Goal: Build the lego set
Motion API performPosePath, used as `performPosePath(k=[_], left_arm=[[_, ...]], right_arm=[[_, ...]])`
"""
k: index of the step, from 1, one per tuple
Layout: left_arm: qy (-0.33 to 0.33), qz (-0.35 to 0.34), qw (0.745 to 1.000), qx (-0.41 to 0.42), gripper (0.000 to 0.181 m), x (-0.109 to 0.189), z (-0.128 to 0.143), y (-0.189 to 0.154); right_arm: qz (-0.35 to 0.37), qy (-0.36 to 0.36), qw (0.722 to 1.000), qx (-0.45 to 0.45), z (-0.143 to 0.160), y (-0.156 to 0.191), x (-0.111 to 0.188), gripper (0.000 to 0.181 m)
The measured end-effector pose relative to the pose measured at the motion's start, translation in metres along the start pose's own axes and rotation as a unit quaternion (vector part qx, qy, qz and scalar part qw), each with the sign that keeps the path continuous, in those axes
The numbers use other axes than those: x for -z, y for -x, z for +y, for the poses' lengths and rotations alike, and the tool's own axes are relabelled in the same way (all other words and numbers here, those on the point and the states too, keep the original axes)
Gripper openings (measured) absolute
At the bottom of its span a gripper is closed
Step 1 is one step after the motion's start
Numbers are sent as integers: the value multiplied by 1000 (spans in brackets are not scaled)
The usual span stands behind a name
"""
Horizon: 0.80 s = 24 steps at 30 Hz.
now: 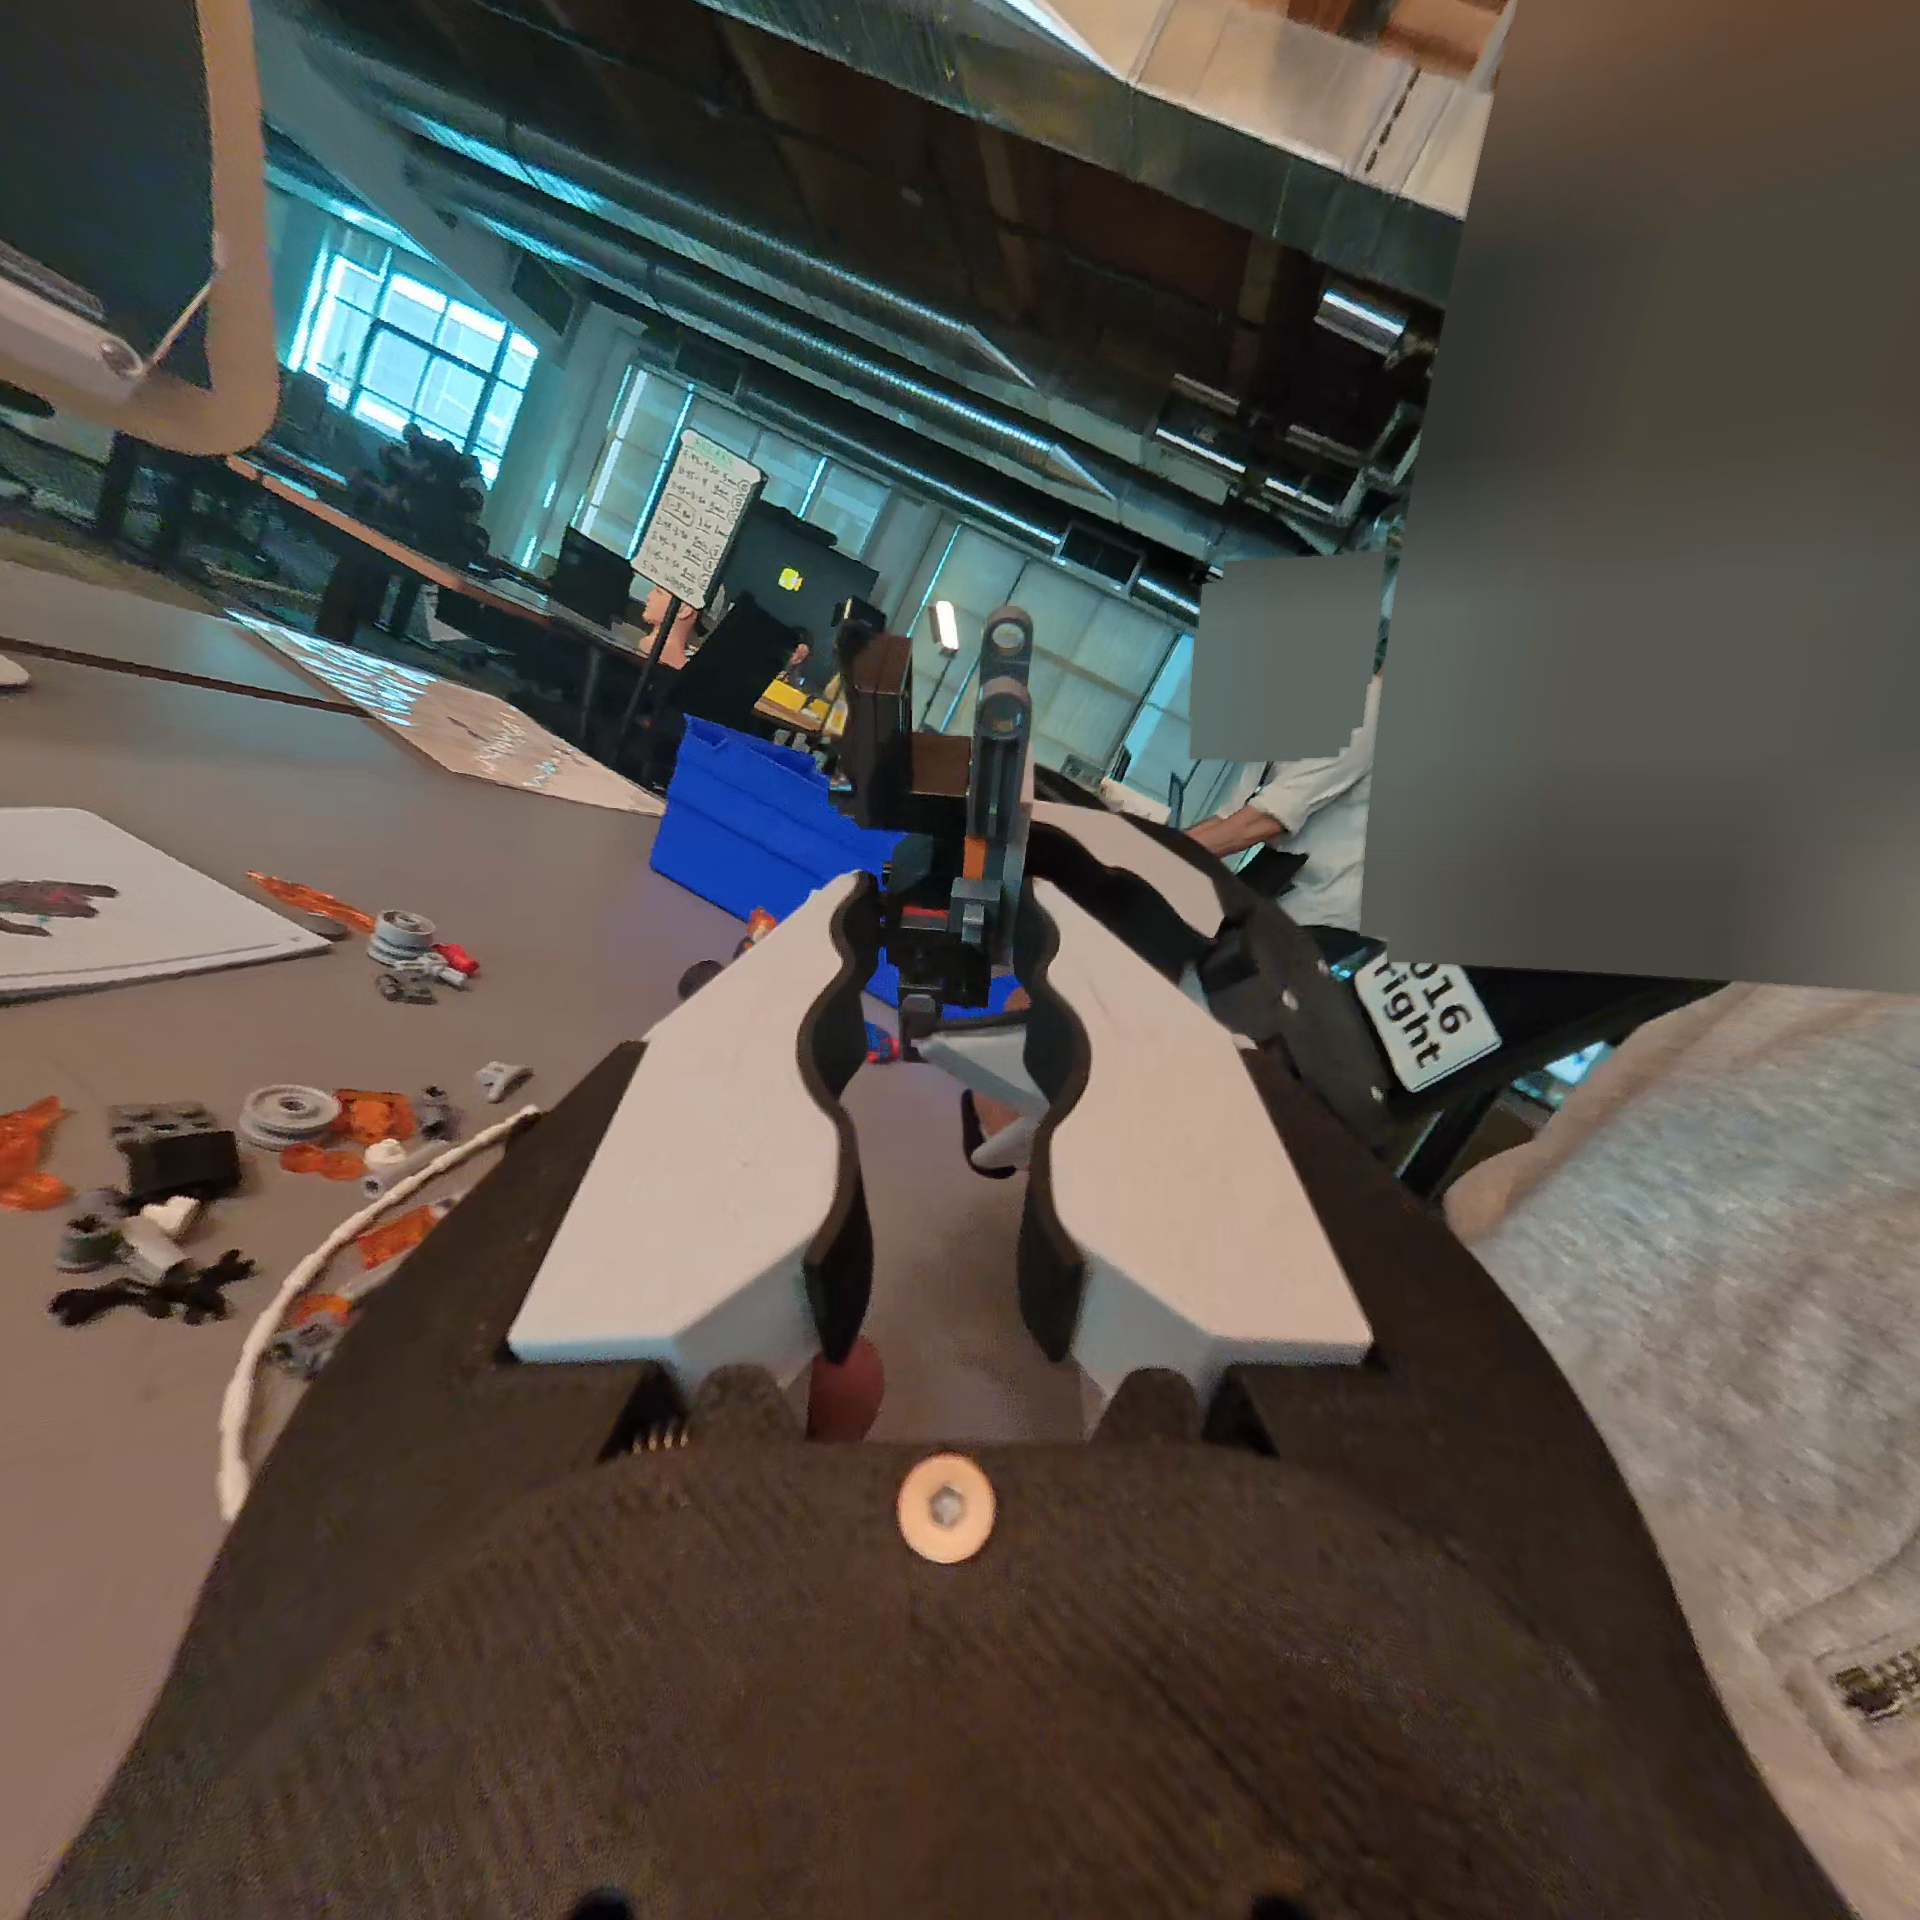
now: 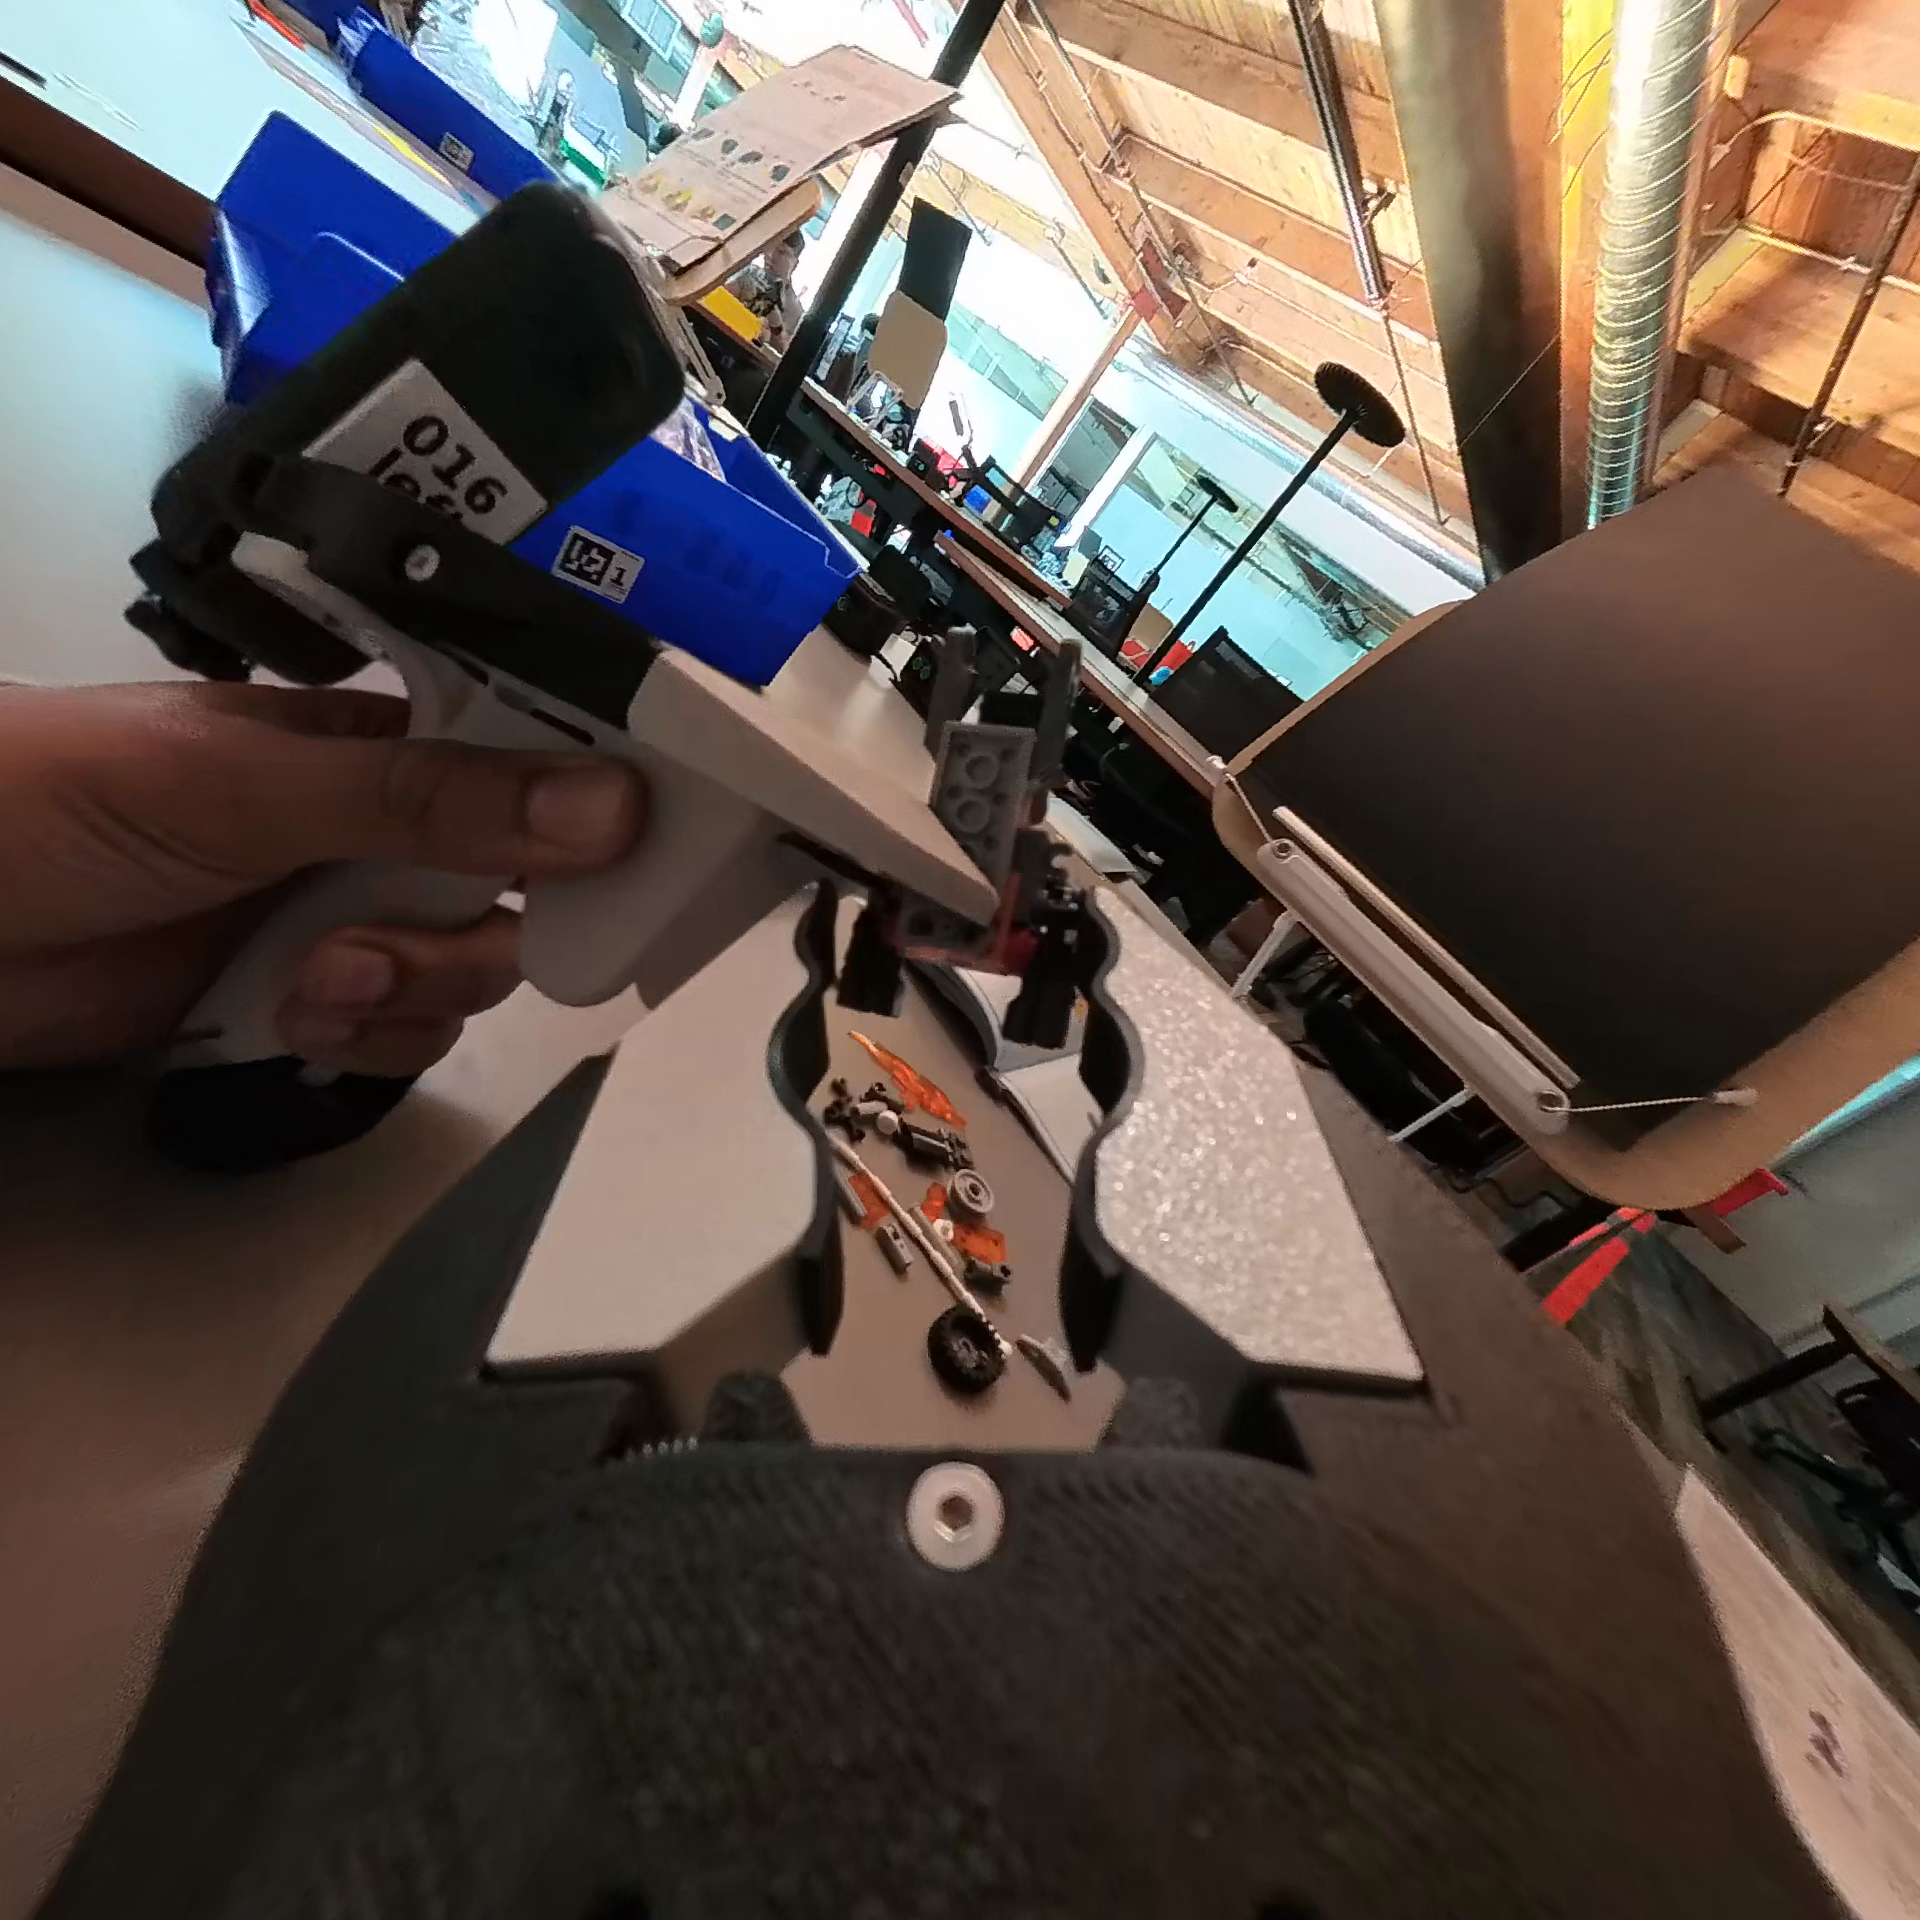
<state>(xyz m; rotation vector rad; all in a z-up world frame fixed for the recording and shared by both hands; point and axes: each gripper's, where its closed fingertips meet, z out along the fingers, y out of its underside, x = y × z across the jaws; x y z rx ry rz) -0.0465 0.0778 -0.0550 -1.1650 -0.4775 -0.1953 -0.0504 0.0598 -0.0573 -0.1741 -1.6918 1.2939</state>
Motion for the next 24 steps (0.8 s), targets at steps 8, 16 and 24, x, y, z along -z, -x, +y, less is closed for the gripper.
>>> performPosePath(k=[8,16,24], left_arm=[[-24,7,999,39,23,-2,-3,-4],[-51,21,995,82,23,-2,-5,-7],[-61,26,991,112,23,-1,-5,-6]], right_arm=[[22,-8,1000,0,-4,-5,0,40],[34,-1,999,12,-8,-2,-2,39],[28,17,999,18,-6,3,-8,39]])
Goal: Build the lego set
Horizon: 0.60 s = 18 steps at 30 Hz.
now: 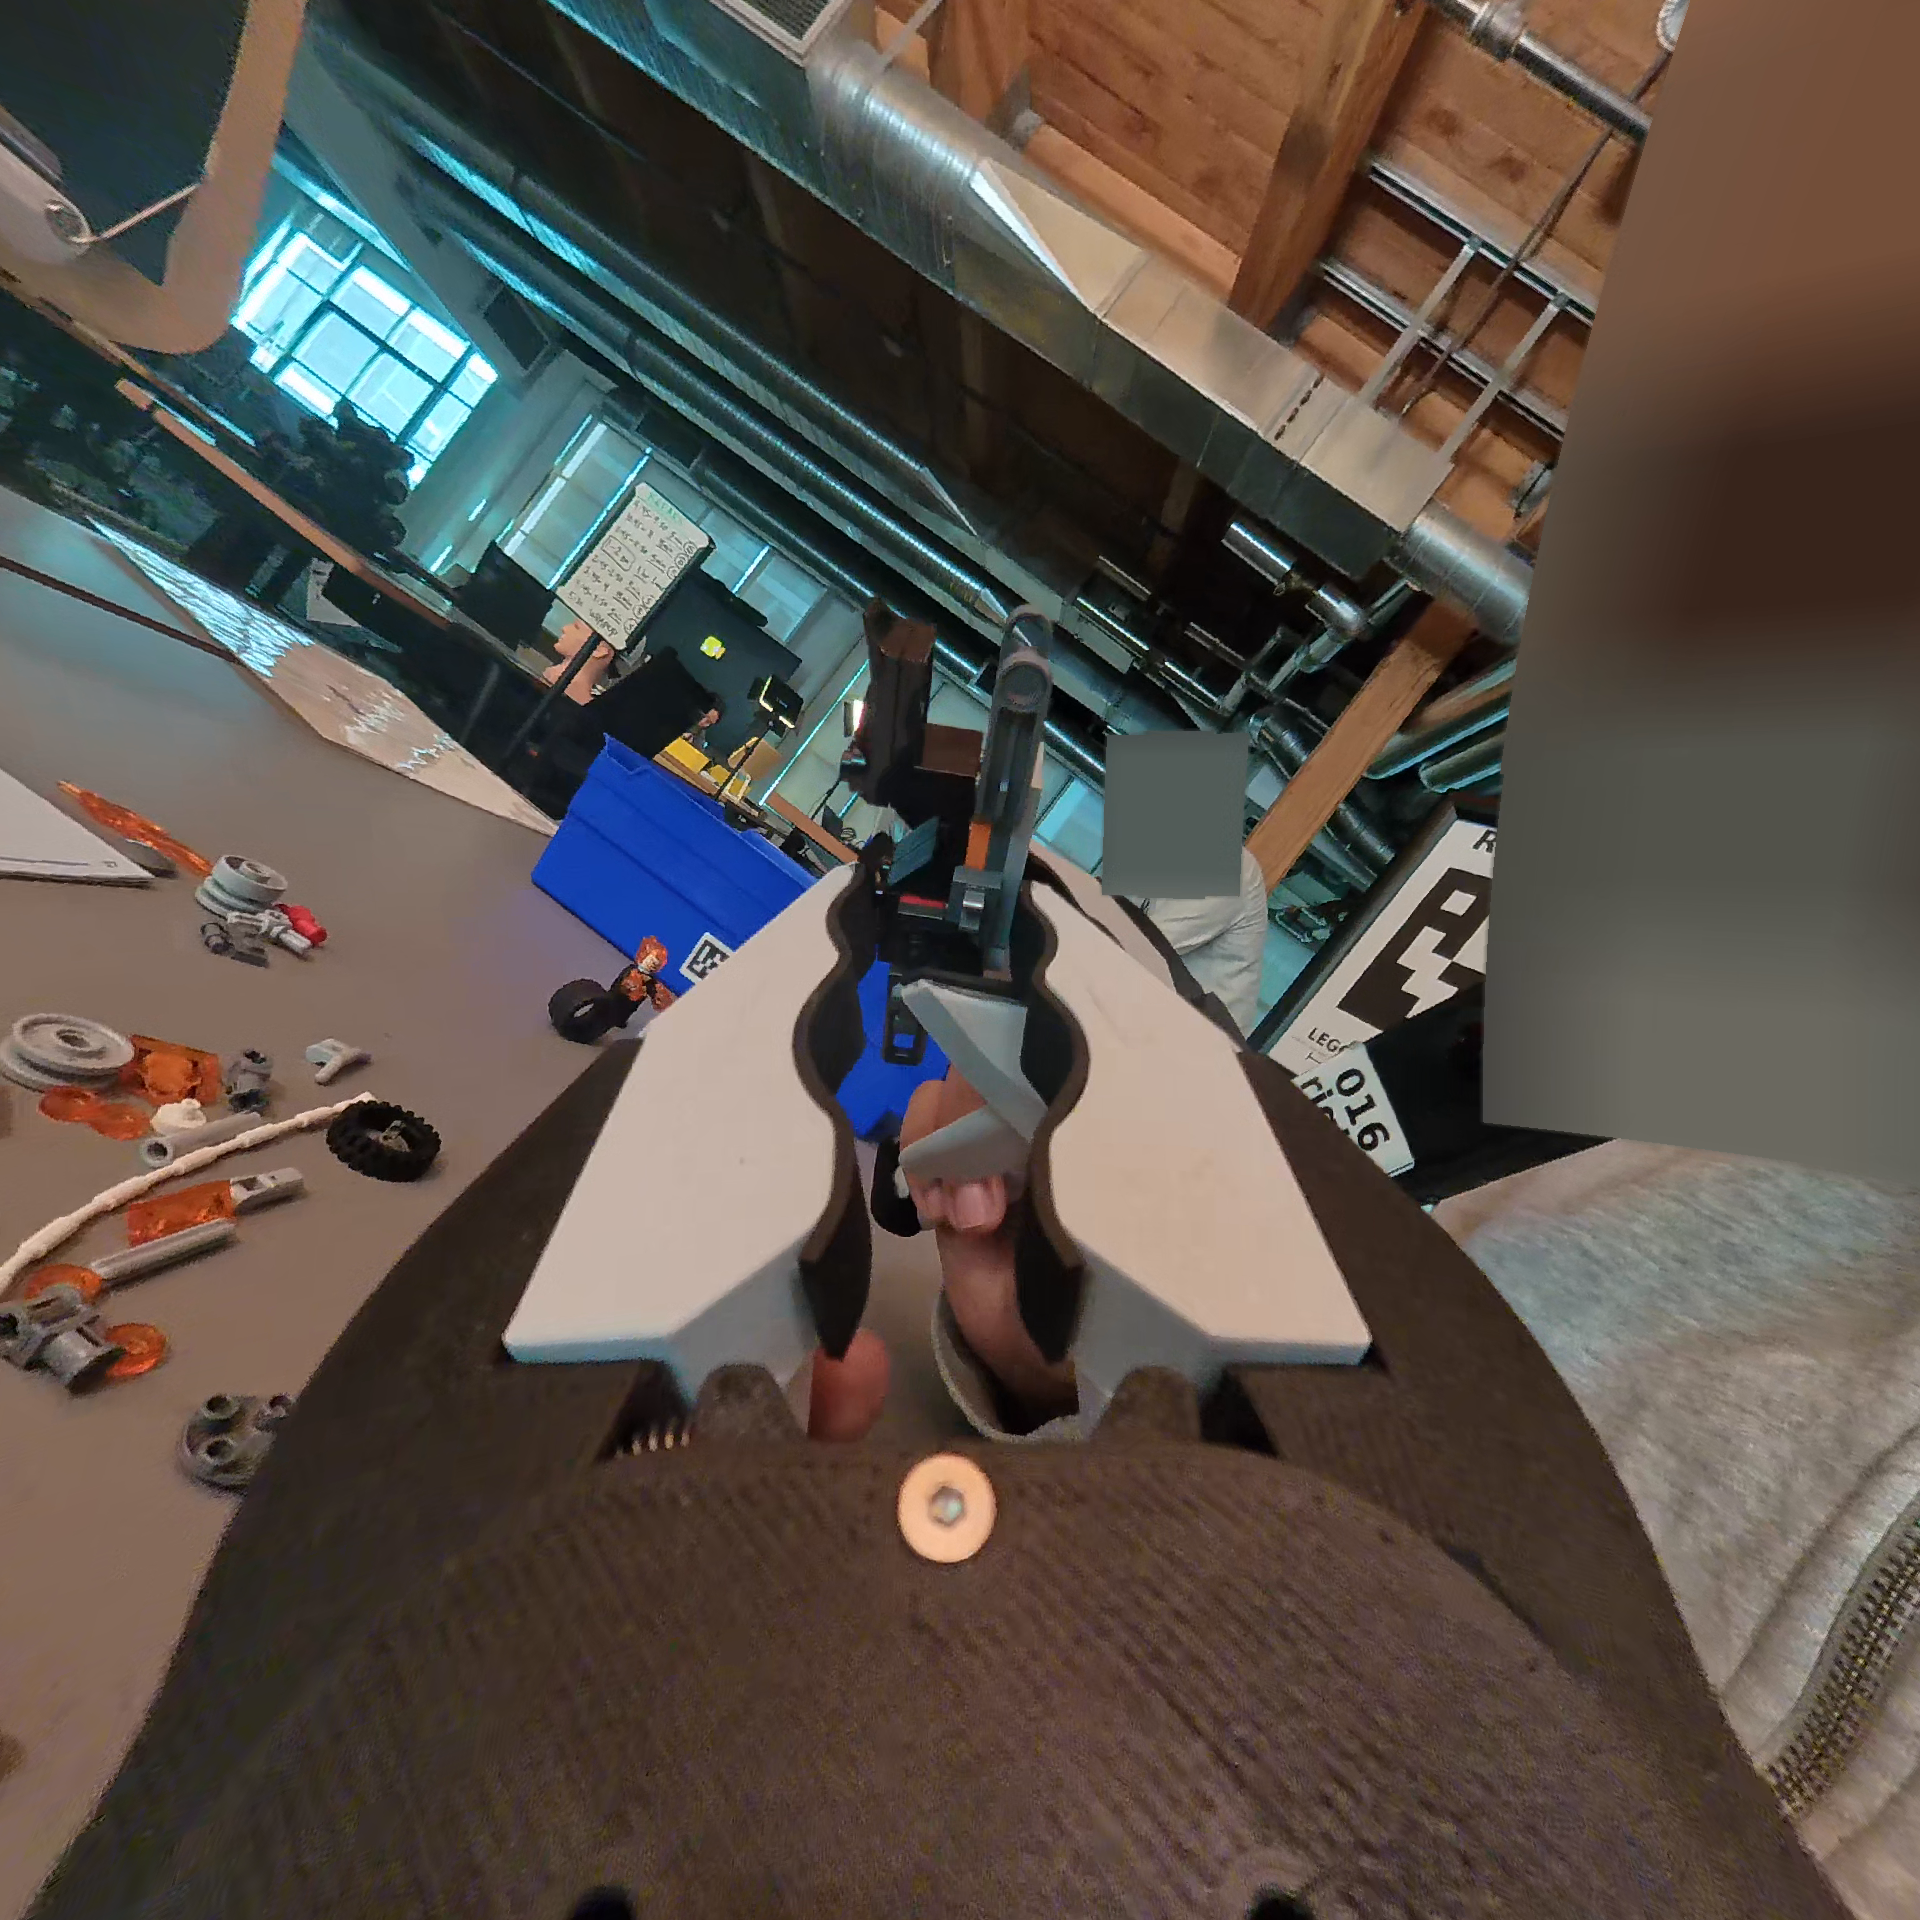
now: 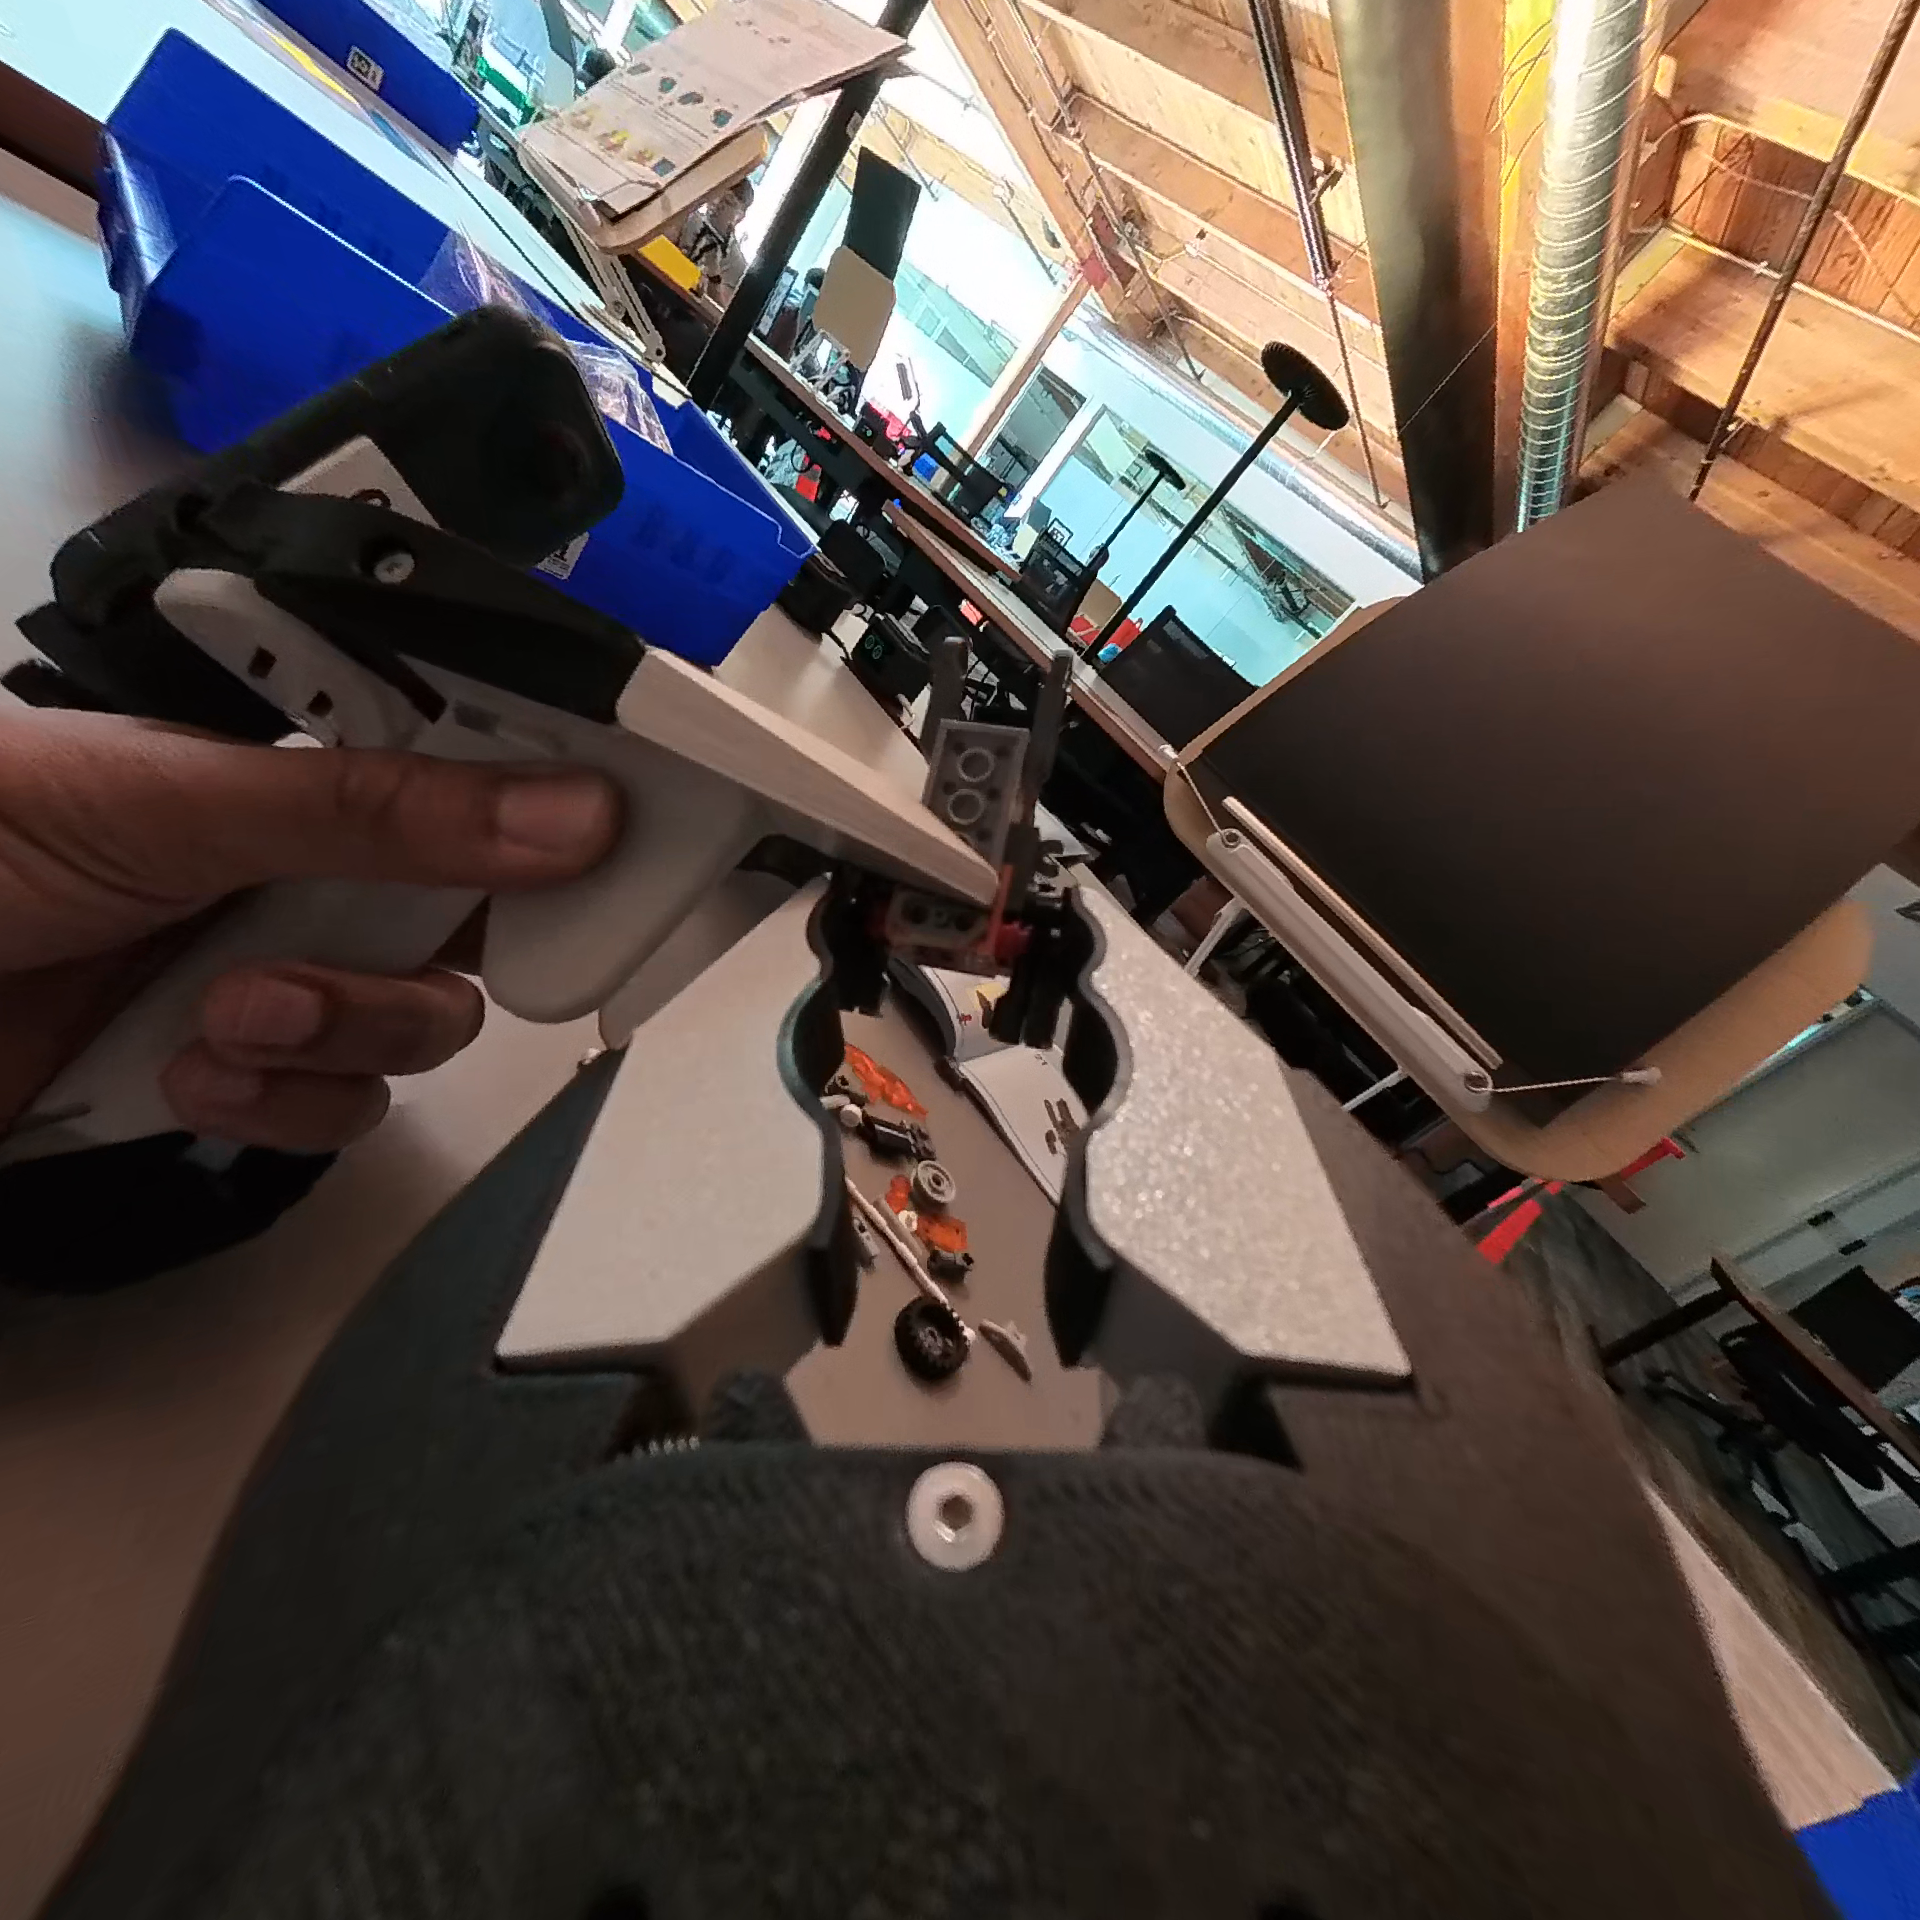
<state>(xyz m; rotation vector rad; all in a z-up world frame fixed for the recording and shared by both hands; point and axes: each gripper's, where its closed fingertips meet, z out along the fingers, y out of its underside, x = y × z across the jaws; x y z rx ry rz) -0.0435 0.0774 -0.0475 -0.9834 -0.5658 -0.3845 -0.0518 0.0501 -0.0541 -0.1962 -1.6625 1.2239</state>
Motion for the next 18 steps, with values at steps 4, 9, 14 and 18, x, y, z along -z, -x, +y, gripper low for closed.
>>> performPosePath(k=[4,9,14,18], left_arm=[[2,3,1000,0,23,1,-2,2],[-3,12,1000,12,23,2,-4,2],[-16,11,999,32,23,7,-10,7],[-19,34,998,44,23,10,-16,7]], right_arm=[[2,-7,1000,-14,1,1,-3,40],[14,-19,1000,-6,-3,-3,0,45],[16,-39,999,-12,-10,-11,7,53],[36,-105,989,-98,-15,-33,21,51]])
